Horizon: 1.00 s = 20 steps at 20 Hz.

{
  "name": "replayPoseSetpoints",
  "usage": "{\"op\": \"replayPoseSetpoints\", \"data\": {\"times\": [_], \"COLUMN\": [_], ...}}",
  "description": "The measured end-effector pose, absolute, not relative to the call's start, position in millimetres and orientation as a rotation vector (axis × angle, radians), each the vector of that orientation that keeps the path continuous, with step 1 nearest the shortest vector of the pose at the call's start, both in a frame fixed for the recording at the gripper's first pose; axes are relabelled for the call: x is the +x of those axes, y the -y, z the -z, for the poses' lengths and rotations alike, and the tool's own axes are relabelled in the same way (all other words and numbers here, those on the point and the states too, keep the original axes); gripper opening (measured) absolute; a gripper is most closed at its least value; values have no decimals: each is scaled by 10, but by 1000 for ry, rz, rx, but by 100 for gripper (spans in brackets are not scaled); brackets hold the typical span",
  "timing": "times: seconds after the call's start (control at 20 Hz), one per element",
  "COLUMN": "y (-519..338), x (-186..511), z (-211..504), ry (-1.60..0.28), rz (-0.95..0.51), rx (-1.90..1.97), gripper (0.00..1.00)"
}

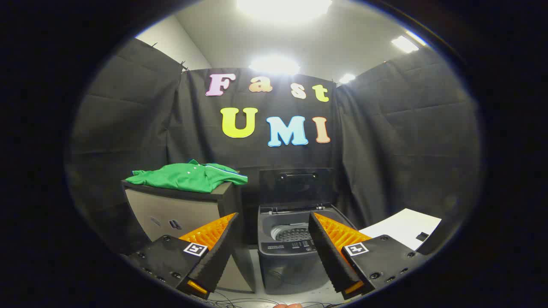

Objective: Put the clothes into the washing machine and then close the washing machine lid.

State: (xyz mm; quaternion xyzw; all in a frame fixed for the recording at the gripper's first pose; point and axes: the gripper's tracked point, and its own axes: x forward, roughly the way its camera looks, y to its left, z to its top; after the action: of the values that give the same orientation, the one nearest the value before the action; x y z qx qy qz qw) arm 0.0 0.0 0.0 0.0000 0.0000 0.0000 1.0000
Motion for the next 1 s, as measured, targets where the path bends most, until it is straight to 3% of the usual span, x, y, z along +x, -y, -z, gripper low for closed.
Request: {"op": "replayPoseSetpoints", "data": {"times": [0.5,1.0], "y": [209,-42], "x": [-123,15], "z": [39,-187], "ry": [4,21], "rz": [55,-7], "rx": [-24,-78], "gripper": [100,100]}}
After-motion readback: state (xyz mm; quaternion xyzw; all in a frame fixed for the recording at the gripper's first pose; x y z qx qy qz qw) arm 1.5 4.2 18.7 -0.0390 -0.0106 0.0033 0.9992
